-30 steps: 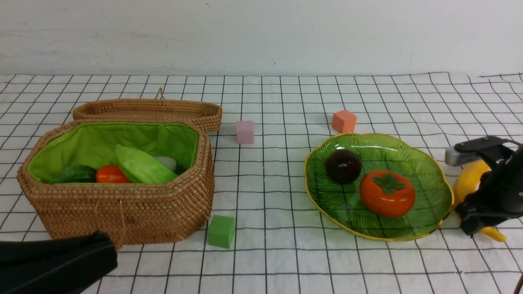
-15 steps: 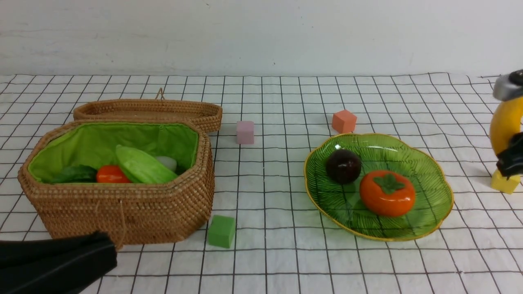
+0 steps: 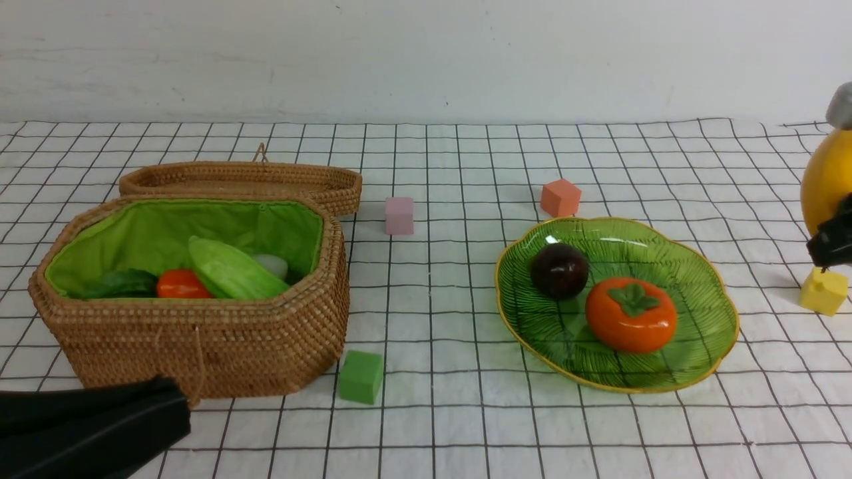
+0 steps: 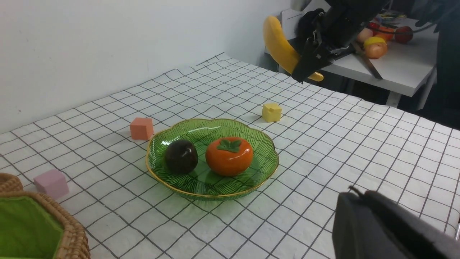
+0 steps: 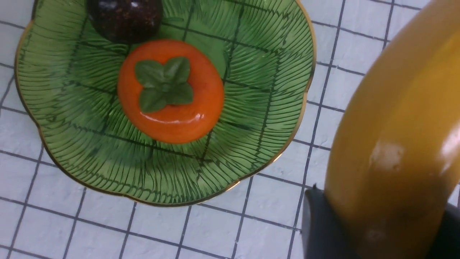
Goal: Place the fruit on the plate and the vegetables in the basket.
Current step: Use the right arm to grab a banana and put it into the right plate
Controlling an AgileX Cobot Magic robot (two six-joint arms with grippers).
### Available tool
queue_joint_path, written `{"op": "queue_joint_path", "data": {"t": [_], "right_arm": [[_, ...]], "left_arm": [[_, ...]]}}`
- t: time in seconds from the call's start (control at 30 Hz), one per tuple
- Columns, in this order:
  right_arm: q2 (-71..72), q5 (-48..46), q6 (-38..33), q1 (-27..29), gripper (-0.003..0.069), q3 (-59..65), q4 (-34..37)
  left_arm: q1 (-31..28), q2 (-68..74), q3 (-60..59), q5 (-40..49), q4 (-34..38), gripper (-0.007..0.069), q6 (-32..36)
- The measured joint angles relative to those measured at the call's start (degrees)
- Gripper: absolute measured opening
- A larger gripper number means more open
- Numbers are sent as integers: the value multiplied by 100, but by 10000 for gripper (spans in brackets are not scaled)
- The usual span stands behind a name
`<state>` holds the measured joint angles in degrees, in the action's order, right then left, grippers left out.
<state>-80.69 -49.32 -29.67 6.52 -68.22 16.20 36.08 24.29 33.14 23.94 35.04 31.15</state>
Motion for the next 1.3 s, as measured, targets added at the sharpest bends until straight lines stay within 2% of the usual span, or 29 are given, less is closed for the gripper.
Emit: {"op": "queue_joint_path", "data": {"t": [0.33,0.63,0.77,1.03,1.2,1.3], "right_arm": [[0,42,-276,-106,302,5,662],[-360,422,-733,-1423,302,5,861],[-769,665,-889,-1727,302,5,880],[-1504,1314,-840,-1772,302,5,900],[-1609,1271,-712,-1772,302,5,911],[-1614,933,-179,-1772,302,5,1422]], "left_arm": [[0,0,0,0,0,-6,7],[0,0,0,-7,0,-5,7],[0,0,0,-9,0,-5,7],[0,0,0,-9,0,-5,7],[0,0,0,-9,0,-5,7],[0,0,0,-4,0,-5,7]]}}
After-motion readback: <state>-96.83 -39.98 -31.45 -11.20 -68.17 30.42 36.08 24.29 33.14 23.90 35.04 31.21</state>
